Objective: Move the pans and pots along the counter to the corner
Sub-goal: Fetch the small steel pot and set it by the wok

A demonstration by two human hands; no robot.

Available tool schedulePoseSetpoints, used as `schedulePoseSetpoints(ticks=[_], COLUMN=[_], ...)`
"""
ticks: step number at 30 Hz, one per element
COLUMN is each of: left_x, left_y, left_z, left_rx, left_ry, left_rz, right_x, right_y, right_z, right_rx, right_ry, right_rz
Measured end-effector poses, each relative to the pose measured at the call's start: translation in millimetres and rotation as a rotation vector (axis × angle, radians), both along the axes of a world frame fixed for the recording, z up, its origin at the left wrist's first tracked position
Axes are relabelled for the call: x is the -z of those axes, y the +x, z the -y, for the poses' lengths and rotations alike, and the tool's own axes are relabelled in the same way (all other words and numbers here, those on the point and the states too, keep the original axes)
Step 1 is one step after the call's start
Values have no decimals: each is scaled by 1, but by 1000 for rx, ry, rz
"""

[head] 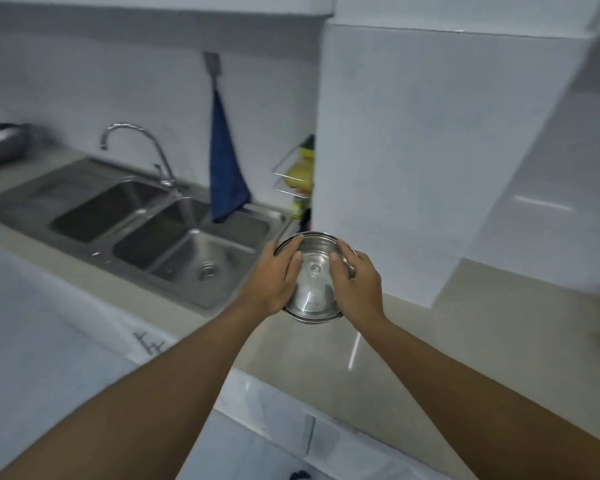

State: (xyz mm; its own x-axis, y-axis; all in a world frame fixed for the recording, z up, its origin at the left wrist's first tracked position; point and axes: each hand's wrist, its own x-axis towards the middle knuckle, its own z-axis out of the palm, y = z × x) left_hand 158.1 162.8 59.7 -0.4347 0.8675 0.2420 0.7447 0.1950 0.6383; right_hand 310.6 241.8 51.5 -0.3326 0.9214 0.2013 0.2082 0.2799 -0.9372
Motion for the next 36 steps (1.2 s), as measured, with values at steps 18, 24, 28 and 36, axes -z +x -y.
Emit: schedulePoseSetpoints(ticks=[18,24,28,36], left_x=[5,14,12,-1], left_y=[-254,-327,-385,-500], left_z=[130,188,224,289], left_rx=[-596,-736,-764,-751], left_ry=[-59,-58,-59,-84], left_rz=[43,64,60,58], right_x=[5,10,11,5], right_y=[-328,-419,-481,-595], right_z=[56,105,140,206], right_rx=[-614,-739,-770,-722], right_ry=[-7,-25,-20,-25], right_rz=[55,48,13,12])
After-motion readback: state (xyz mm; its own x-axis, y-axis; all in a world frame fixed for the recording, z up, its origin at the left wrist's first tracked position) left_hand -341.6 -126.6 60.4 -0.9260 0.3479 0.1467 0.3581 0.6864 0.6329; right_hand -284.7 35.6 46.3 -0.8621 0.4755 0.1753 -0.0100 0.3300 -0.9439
